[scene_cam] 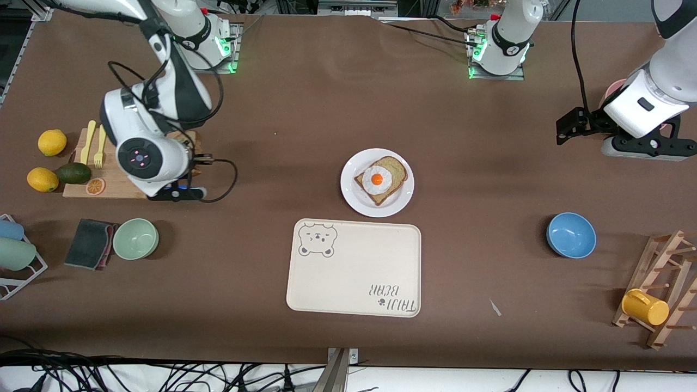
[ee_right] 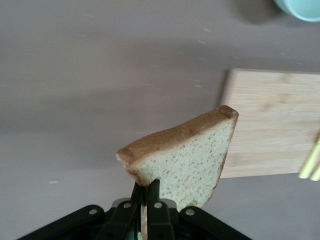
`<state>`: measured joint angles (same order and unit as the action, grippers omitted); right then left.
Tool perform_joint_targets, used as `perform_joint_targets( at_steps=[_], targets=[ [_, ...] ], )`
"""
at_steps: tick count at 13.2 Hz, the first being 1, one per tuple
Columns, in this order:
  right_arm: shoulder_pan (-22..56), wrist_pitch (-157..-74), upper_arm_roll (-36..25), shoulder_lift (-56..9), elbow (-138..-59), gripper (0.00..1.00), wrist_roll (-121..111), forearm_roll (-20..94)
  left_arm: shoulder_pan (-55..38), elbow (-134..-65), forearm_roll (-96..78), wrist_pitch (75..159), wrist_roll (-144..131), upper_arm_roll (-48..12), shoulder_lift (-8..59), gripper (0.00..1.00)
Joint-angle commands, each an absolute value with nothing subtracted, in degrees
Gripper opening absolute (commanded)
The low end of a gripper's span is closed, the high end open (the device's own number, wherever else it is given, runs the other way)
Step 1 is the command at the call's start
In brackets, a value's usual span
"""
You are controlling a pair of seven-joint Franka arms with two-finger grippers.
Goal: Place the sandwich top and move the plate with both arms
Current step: 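Carry the bread slice with the right gripper over the egg plate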
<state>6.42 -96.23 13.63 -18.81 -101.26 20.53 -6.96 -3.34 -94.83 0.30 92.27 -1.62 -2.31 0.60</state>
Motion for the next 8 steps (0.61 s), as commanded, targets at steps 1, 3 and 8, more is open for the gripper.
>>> perform_joint_targets(
  at_steps=[1,3,8],
  targets=[
    [11.05,-94.04,14.59,-22.22,-93.81,0.00,27.82,-3.35,-3.43,-93.16,-0.26,91.14,-1.93,-2.29,1.23,1.00],
    [15.10,-93.87,14.59,-30.36,-82.95,0.00,40.11,-1.41,-3.43,-93.16,-0.35,91.14,-1.85,-2.29,1.32,1.00],
    [20.12,-94.91,14.59,-43.58,-63.31,0.00,57.00,6.40,-3.43,-93.16,-0.35,91.06,-1.93,-2.29,1.23,1.00]
  ],
)
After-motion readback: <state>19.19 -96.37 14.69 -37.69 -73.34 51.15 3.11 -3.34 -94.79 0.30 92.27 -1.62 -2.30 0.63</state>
